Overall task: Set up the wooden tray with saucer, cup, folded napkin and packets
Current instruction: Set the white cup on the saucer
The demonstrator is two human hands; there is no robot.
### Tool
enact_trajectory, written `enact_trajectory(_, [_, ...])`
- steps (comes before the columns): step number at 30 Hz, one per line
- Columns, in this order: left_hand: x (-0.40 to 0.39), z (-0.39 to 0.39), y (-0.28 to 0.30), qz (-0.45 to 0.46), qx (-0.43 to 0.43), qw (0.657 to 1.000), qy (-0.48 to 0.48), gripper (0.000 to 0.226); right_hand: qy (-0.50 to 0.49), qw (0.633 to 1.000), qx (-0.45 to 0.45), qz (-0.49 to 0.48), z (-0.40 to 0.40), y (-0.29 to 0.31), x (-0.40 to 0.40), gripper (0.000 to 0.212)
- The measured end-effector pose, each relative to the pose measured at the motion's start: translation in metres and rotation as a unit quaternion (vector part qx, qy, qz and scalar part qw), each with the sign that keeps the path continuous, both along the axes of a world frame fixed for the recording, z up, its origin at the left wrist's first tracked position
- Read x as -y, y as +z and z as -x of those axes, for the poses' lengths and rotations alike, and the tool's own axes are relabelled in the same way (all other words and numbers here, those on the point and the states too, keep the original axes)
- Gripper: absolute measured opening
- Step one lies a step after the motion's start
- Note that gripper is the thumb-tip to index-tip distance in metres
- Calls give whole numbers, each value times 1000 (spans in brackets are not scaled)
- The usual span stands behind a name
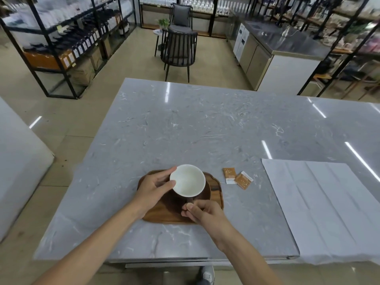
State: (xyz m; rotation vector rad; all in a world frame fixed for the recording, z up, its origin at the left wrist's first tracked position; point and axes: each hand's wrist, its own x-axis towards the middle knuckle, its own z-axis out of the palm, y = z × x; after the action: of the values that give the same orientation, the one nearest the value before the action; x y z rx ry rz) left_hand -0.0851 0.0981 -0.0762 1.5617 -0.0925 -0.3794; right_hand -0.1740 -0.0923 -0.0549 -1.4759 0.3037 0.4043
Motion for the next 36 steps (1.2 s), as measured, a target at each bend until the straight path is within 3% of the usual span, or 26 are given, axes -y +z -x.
enact_trajectory(13, [-2,7,-4,-11,33,999,-39,46,-21,1000,-10,1,11,-7,1,19])
enact_trajectory(17, [-1,6,-3,-26,39,998,-49,48,36,995,3,89,8,-6,14,25])
enact_trajectory(21, [-7,8,-5,-34,27,997,-67,76,2,981,54,188,-5,0,39,36])
enact_trajectory(24, [-7,10,-8,-50,28,996,-74,92,-33,967,126,221,-18,6,56,29])
enact_trajectory(26, [-5,11,-9,-58,39,995,-72,91,36,966,162,197,-25,10,59,51])
enact_trajectory(29, [-4,10,-9,-69,46,994,-68,89,128,940,200,244,-33,13,56,72])
enact_trajectory(31, [-3,10,-9,-65,46,994,-69,88,133,924,215,286,-36,11,56,76])
enact_trajectory(36, [0,11,-8,-62,38,996,-55,87,124,926,203,293,-41,5,59,77])
